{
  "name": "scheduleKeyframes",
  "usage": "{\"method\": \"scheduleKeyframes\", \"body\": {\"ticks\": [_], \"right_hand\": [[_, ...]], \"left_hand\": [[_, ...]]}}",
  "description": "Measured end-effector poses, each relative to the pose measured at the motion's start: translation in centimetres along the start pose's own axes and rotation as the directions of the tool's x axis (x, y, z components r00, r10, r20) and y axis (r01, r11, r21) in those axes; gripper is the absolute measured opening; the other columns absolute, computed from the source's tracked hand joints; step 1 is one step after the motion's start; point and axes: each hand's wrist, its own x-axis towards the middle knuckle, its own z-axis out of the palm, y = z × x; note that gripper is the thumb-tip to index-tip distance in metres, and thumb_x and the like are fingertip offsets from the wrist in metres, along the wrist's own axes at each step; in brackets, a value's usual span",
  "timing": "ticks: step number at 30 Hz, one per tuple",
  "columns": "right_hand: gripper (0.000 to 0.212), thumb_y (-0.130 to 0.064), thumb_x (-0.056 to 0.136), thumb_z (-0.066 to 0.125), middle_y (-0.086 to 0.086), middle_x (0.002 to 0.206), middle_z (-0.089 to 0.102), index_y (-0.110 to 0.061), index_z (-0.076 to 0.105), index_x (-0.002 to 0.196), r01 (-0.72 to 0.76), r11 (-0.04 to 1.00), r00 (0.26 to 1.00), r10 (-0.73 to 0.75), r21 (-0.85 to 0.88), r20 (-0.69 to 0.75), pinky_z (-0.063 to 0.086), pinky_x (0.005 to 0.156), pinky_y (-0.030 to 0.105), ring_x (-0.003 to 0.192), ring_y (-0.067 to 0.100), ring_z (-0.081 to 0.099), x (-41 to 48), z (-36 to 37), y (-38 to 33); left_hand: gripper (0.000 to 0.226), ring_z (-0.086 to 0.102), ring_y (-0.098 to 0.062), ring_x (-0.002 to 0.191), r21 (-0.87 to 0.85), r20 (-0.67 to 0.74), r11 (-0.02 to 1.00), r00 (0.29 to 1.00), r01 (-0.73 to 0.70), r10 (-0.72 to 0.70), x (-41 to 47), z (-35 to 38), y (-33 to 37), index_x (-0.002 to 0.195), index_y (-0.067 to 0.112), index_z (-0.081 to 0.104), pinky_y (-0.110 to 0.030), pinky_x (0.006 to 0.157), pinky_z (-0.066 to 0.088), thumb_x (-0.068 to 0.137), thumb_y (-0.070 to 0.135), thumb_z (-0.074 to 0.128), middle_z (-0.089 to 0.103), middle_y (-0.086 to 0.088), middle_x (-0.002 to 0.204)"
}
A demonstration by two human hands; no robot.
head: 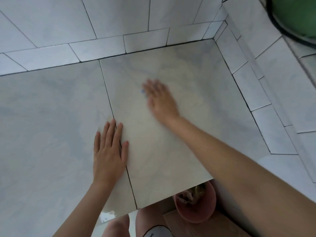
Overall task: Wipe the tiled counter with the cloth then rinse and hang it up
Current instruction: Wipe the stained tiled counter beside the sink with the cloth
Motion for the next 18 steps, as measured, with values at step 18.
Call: {"method": "scheduleKeyframes", "body": {"ticks": [18], "right_hand": [[0.05, -0.023, 0.102, 0.02, 0.006, 0.159, 0.007, -0.015, 0.012, 0.15, -0.465, 0.885, 0.882, 0.463, -0.009, -0.093, 0.001, 0.117, 0.038, 0.146, 0.027, 0.004, 5.1, -3.1, 8.7]], "left_hand": [[0.056, 0.013, -0.017, 0.145, 0.014, 0.006, 1.0, 1.0, -0.005, 0.005, 0.0, 0.0, 0.0, 0.148, 0.015, 0.026, -0.041, 0.119, 0.009, 0.096, 0.035, 0.029, 0.022, -0.004, 0.156]]}}
